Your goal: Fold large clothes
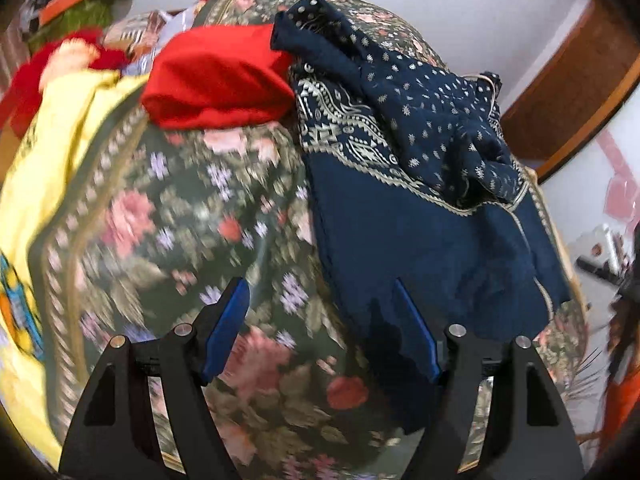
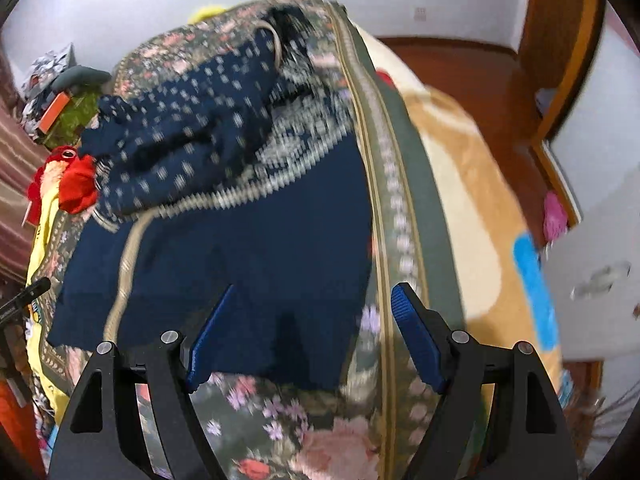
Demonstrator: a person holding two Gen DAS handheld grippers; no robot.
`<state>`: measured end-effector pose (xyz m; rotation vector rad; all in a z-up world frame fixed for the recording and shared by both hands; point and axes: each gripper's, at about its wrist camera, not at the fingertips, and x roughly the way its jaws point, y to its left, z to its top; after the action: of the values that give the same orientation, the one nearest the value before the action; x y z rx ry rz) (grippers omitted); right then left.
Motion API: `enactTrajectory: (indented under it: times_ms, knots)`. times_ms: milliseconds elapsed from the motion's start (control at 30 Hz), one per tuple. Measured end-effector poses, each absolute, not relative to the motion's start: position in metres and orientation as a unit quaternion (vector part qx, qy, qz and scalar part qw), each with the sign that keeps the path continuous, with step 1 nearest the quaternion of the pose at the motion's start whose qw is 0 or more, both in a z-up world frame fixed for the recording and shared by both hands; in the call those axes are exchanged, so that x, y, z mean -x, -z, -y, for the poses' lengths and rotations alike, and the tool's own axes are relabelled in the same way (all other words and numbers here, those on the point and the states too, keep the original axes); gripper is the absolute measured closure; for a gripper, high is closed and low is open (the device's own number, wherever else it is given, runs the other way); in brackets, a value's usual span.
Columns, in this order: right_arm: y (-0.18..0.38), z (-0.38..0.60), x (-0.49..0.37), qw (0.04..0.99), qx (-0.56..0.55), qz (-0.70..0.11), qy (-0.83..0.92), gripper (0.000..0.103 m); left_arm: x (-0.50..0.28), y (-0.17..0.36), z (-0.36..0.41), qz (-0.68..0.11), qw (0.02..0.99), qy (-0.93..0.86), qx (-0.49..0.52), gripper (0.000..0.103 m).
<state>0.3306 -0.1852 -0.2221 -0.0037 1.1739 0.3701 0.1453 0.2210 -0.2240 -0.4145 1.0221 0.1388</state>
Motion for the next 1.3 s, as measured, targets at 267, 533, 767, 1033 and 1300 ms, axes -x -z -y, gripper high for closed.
enactTrajectory:
  times_ms: [267, 533, 767, 1033, 1300]
  knots:
    - [0.250, 0.197, -0.328, 0.791, -0.037, -0.586, -0.175, 0.027, -0.148, 0.242, -0.199, -0.497, 0.830, -0.021, 0.253, 0.030]
    - [0.259, 0.180, -0.338, 0.779, -0.048, -0.584, -0.222, 0.027, -0.150, 0.256, -0.184, -0.499, 0.815, 0.026, 0.295, 0.030]
    - [0.266, 0.180, -0.353, 0.779, -0.102, -0.579, -0.218, 0.084, -0.151, 0.246, -0.181, -0.484, 0.829, 0.033, 0.277, 0.067]
    - [0.225, 0.171, -0.358, 0.798, -0.088, -0.538, -0.256, 0.096, -0.160, 0.209, -0.175, -0.448, 0.869, 0.026, 0.208, 0.089]
    - [0.157, 0.155, -0.387, 0.843, -0.077, -0.451, -0.282, 0.097, -0.184, 0.153, -0.197, -0.376, 0.901, 0.029, 0.215, 0.090]
